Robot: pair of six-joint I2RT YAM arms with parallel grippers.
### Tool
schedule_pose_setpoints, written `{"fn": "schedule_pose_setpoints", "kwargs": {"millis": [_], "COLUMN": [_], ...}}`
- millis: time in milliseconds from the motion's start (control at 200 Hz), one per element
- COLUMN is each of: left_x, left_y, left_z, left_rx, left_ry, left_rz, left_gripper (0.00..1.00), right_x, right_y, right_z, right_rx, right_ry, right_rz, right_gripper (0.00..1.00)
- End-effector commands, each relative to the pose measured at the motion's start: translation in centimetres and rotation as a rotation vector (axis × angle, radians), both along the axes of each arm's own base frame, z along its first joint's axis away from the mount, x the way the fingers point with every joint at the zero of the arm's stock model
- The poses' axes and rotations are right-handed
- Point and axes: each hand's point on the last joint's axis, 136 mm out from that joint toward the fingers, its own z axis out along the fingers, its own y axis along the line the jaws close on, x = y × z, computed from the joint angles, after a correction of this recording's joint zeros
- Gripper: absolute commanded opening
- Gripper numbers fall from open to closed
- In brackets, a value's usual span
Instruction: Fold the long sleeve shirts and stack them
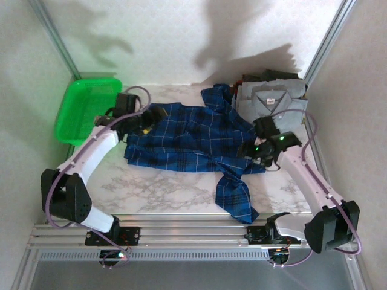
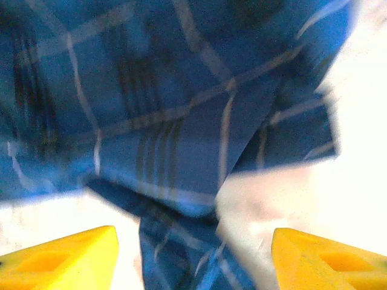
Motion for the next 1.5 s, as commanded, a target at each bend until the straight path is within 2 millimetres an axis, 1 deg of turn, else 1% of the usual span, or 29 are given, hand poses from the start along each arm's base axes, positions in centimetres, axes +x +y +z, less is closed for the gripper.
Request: {"fn": "schedule_pose_setpoints", "kwargs": {"millis": [0,35,75,140,195,280,330,385,450,495,556,601,656,706,781,881,951,1016,1036,1076,1191,1296,1321,1391,1466,1496], "left_x": [-2.6,-3.1,-3.1,-2.9,-2.7,-2.1,-1.8,-1.4,-0.8,-0.5,-0.4,-0.7,-1.2,-1.7,-2.3,-2.6,-2.6,-2.7,-2.8,-2.9,-3.1,-3.5,-3.6,-3.9,-4.0,-3.9], "left_y": [-4.6,-5.7,-6.5,-7.2,-7.6,-7.8,-7.3,-6.3,-5.0,-4.1,-2.5,-1.5,-0.3,0.5,1.1,1.0,1.0,0.9,0.9,0.9,0.7,0.8,0.9,1.1,1.2,1.2], "left_z": [-5.1,-6.1,-7.0,-8.5,-9.6,-11.4,-12.9,-14.6,-15.7,-16.3,-17.3,-18.0,-18.6,-19.1,-19.5,-19.5,-19.4,-19.4,-19.5,-19.6,-19.7,-19.8,-19.7,-19.7,-19.6,-19.5], "left_rx": [-0.045,-0.044,-0.049,-0.05,-0.045,0.015,0.06,0.117,0.173,0.224,0.29,0.338,0.386,0.42,0.436,0.426,0.418,0.421,0.422,0.424,0.426,0.43,0.43,0.433,0.436,0.438], "left_ry": [0.145,0.162,0.175,0.19,0.205,0.213,0.226,0.253,0.254,0.247,0.258,0.265,0.271,0.276,0.276,0.262,0.247,0.241,0.242,0.243,0.231,0.23,0.228,0.224,0.218,0.214], "left_rz": [-0.125,-0.147,-0.157,-0.159,-0.159,-0.159,-0.143,-0.099,-0.046,-0.008,0.041,0.066,0.091,0.11,0.118,0.114,0.111,0.101,0.096,0.087,0.064,0.061,0.06,0.062,0.061,0.06], "left_gripper": [0.68,0.62,0.53,0.46,0.41,0.4,0.39,0.37,0.37,0.38,0.38,0.38,0.39,0.41,0.41,0.43,0.43,0.43,0.43,0.43,0.44,0.44,0.44,0.45,0.46,0.46], "right_x": [-6.3,-7.2,-8.0,-8.9,-9.5,-10.2,-10.5,-11.1,-11.3,-11.1,-10.5,-9.7,-8.5,-7.3,-6.2,-4.8,-4.0,-3.4,-2.6,-1.8,1.4,5.3,6.3,9.0,11.6,12.6], "right_y": [1.5,1.5,1.3,1.0,1.1,1.7,1.8,1.9,1.8,1.7,1.7,1.8,2.1,2.8,3.6,5.0,6.0,6.7,6.5,7.1,8.6,9.1,9.3,9.8,10.5,10.7], "right_z": [-5.0,-5.9,-6.9,-8.0,-8.7,-10.0,-10.8,-11.8,-12.8,-13.3,-13.3,-12.6,-11.1,-9.1,-6.0,-1.4,1.6,3.8,4.6,5.8,8.5,9.9,10.6,11.0,11.0,10.7], "right_rx": [-0.03,-0.058,-0.1,-0.18,-0.234,-0.289,-0.32,-0.365,-0.398,-0.406,-0.419,-0.431,-0.433,-0.413,-0.375,-0.296,-0.224,-0.165,-0.139,-0.079,0.077,0.16,0.186,0.249,0.335,0.349], "right_ry": [0.26,0.291,0.324,0.357,0.382,0.412,0.429,0.444,0.452,0.447,0.421,0.387,0.337,0.28,0.215,0.13,0.079,0.05,0.036,0.017,-0.031,-0.074,-0.098,-0.115,-0.102,-0.095], "right_rz": [0.063,0.059,0.053,0.045,0.042,0.041,0.033,0.04,0.027,0.014,0.006,0.008,0.026,0.047,0.083,0.13,0.166,0.189,0.171,0.178,0.165,0.122,0.118,0.096,0.071,0.065], "right_gripper": [0.68,0.68,0.68,0.66,0.66,0.66,0.65,0.63,0.59,0.5,0.34,0.24,0.15,0.09,0.0,0.0,0.0,0.0,0.0,0.0,0.0,0.0,0.0,0.0,0.0,0.0]}}
